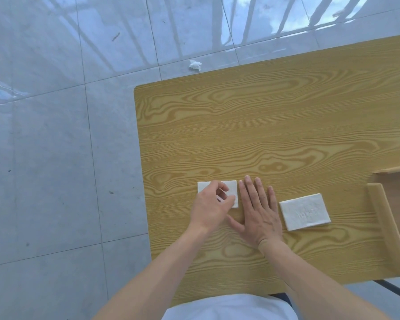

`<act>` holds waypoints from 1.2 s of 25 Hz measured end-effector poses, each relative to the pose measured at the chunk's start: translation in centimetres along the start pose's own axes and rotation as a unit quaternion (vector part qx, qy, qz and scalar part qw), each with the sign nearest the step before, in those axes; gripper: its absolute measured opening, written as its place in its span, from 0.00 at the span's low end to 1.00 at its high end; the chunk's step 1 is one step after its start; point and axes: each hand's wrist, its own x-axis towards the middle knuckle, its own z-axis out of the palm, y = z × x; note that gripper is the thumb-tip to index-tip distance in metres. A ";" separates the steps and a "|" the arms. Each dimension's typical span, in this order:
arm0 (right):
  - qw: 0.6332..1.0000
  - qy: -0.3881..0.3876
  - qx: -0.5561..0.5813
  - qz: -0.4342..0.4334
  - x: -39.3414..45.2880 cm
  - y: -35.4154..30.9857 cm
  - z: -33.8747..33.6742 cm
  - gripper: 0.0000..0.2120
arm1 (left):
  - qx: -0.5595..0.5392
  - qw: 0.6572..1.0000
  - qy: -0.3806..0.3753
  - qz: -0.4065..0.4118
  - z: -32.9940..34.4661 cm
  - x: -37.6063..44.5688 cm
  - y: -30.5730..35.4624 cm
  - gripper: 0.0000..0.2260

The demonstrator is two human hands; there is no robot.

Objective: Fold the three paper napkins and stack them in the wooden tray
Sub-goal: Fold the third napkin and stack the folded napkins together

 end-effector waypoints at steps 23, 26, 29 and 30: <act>0.998 -0.005 0.045 0.039 4.0 -1.9 -4.6 0.26 | 0.321 0.945 0.025 0.054 -5.0 2.1 -0.9 0.13; 0.998 -0.022 0.051 0.040 4.7 -2.3 -5.4 0.24 | 0.302 0.950 0.033 0.074 -5.0 1.7 -1.0 0.11; 0.997 -0.030 0.068 0.036 5.0 -2.5 -6.1 0.20 | 0.258 0.960 0.040 0.102 -5.2 1.1 -1.3 0.09; 0.996 -0.036 0.076 0.035 4.9 -2.6 -6.3 0.19 | 0.239 0.964 0.041 0.106 -5.3 1.0 -1.4 0.08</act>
